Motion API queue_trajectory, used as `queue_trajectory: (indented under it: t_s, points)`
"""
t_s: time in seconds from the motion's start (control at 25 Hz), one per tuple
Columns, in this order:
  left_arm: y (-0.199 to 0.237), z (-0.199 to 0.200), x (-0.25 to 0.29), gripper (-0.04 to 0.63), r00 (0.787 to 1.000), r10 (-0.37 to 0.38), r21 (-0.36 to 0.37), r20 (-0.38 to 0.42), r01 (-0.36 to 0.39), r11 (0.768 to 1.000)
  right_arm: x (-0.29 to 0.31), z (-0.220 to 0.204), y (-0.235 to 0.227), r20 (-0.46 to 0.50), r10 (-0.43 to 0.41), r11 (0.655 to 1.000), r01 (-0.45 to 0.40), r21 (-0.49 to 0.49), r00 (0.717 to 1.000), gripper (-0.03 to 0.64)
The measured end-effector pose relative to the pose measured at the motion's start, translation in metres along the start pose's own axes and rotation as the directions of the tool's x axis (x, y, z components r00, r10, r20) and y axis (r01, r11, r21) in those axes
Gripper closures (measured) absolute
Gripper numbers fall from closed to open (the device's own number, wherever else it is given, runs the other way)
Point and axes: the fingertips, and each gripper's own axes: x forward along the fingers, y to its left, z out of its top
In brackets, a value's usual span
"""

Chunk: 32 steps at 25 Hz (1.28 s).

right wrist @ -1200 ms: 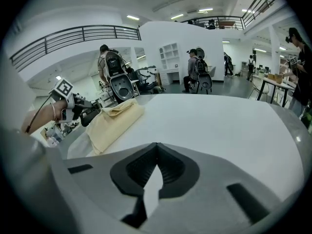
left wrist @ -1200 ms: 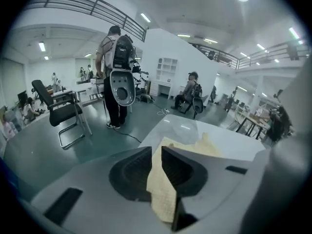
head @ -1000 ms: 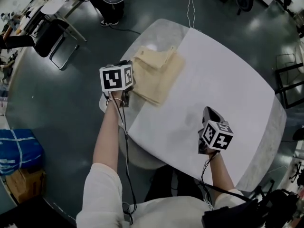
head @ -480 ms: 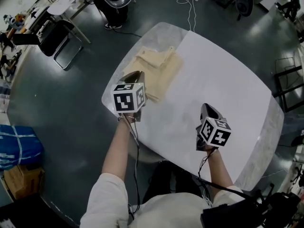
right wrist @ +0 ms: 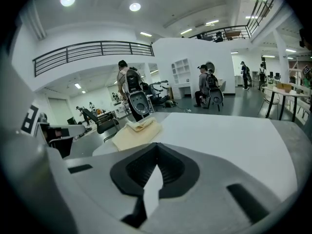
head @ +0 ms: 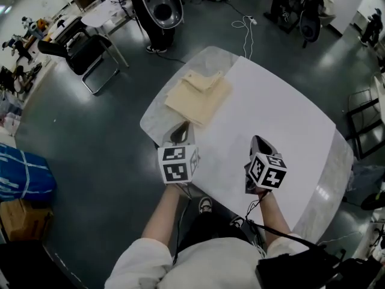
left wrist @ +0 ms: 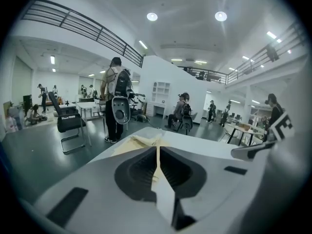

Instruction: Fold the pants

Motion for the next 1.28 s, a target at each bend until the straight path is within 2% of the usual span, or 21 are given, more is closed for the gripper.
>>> queue_trajectory:
  t_s: [0.2, 0.36, 0.52, 0.8, 1.28]
  points:
    - [-0.014, -0.018, -0.048, 0.574, 0.998, 0.063, 0.012, 0.002, -0.063, 0.998, -0.037, 0.005, 0.017, 0.026, 0.042, 0.998, -0.041, -0.044, 0.999, 0.624]
    - [-0.018, -0.018, -0.070, 0.574, 0.998, 0.064, -0.020, 0.014, -0.064, 0.998, -0.057, 0.012, 0.029, 0.069, 0.043, 0.995, -0.037, -0.092, 0.997, 0.626]
    - [-0.024, -0.014, -0.085, 0.574, 0.997, 0.071, -0.013, 0.034, -0.071, 0.997, -0.075, 0.019, 0.030, 0.112, 0.038, 0.995, -0.027, -0.095, 0.993, 0.626]
    - [-0.029, -0.007, -0.095, 0.574, 0.996, 0.072, -0.018, 0.049, -0.072, 0.997, -0.094, 0.030, 0.024, 0.143, 0.025, 0.995, -0.011, -0.098, 0.989, 0.626]
    - [-0.048, -0.015, -0.088, 0.574, 0.999, 0.039, -0.012, 0.029, -0.039, 0.999, -0.102, 0.035, 0.014, 0.157, 0.016, 0.994, 0.001, -0.110, 0.987, 0.626]
